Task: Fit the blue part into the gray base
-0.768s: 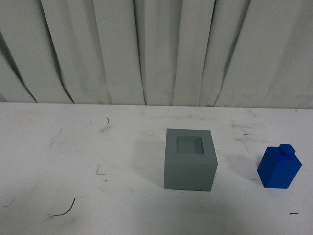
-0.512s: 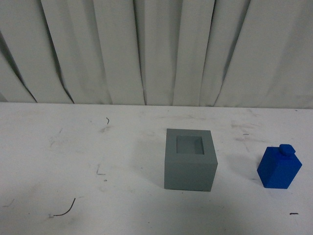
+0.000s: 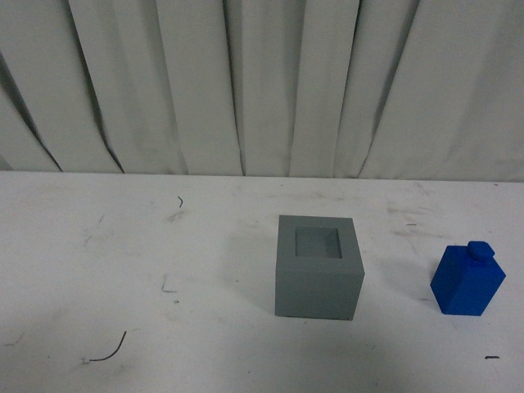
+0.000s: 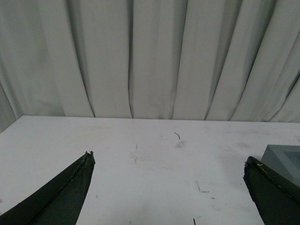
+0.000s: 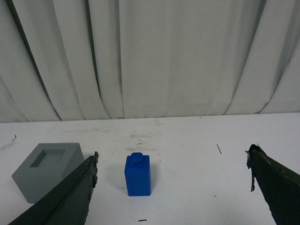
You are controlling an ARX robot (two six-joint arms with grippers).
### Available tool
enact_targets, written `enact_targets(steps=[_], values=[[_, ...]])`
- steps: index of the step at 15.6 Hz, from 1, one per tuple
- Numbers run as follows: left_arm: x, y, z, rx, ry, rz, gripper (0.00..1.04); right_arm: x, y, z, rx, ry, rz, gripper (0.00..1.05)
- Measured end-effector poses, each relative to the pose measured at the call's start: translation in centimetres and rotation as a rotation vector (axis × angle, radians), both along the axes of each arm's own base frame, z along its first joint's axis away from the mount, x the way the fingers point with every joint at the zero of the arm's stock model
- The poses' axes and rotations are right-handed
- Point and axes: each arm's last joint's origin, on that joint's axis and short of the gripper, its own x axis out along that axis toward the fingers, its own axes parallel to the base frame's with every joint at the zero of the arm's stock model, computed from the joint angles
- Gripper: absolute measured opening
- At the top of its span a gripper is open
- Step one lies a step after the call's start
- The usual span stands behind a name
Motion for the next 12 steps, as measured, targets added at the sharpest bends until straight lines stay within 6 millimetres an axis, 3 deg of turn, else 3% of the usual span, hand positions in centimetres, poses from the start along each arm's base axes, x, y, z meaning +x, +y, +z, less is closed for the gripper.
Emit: enact_targets(steps=[9,10,12], values=[[0.0,0.0,0.0,0.000,0.000,0.000,0.98,0.0,0.0,0.0,0.000,0.000,0.000,0.98],[0.0,0.0,0.0,0.000,0.000,0.000,0.98,0.3,0.0,0.6,-0.006,-0.048,0.009,0.98],[0.0,0.0,0.0,0.000,0.000,0.000,0.98,3.4,-0.6,3.2,-0.042,-0.098,0.022,0.98]])
